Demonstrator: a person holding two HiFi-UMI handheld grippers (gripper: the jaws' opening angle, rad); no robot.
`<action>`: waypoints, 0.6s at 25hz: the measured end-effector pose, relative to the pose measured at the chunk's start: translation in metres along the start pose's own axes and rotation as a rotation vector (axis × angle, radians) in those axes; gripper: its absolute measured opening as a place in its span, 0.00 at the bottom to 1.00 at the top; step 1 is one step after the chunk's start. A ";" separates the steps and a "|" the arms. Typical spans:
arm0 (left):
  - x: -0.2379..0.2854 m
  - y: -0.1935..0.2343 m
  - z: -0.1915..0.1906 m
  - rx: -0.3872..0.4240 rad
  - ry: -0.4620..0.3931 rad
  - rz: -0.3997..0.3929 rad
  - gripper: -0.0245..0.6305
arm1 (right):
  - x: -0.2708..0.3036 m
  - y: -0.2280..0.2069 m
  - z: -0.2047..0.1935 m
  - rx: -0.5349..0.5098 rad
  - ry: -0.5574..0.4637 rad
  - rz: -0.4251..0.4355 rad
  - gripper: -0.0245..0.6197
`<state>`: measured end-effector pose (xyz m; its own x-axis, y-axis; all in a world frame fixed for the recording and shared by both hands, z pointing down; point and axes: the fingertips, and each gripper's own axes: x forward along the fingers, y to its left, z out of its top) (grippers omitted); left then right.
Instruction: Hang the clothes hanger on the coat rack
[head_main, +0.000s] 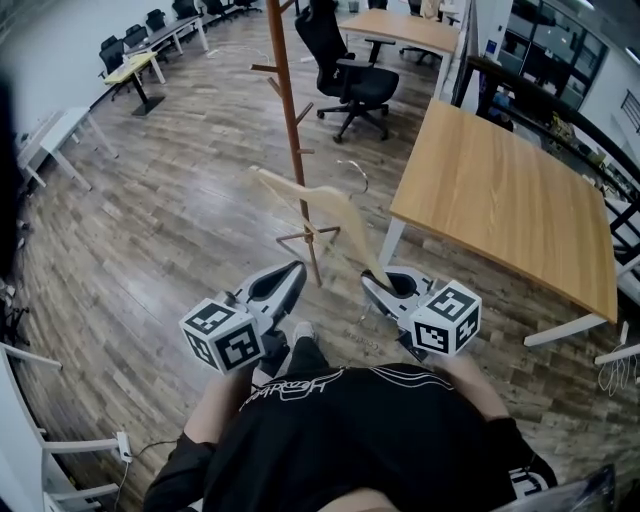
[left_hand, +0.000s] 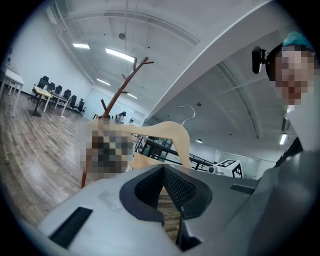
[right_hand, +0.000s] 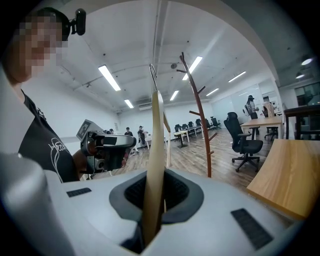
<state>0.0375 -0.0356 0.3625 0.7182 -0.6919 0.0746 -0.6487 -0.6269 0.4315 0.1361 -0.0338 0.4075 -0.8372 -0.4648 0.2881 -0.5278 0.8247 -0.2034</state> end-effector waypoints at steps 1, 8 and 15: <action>0.005 0.005 0.003 0.000 0.001 -0.009 0.05 | 0.004 -0.005 0.002 0.000 0.001 -0.005 0.11; 0.037 0.051 0.029 -0.005 0.016 -0.056 0.05 | 0.043 -0.041 0.023 0.006 0.007 -0.045 0.11; 0.058 0.115 0.066 -0.017 0.024 -0.071 0.05 | 0.099 -0.077 0.053 0.023 0.016 -0.073 0.11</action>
<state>-0.0121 -0.1718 0.3568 0.7682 -0.6370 0.0642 -0.5916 -0.6679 0.4515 0.0863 -0.1607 0.4024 -0.7939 -0.5182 0.3181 -0.5909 0.7808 -0.2028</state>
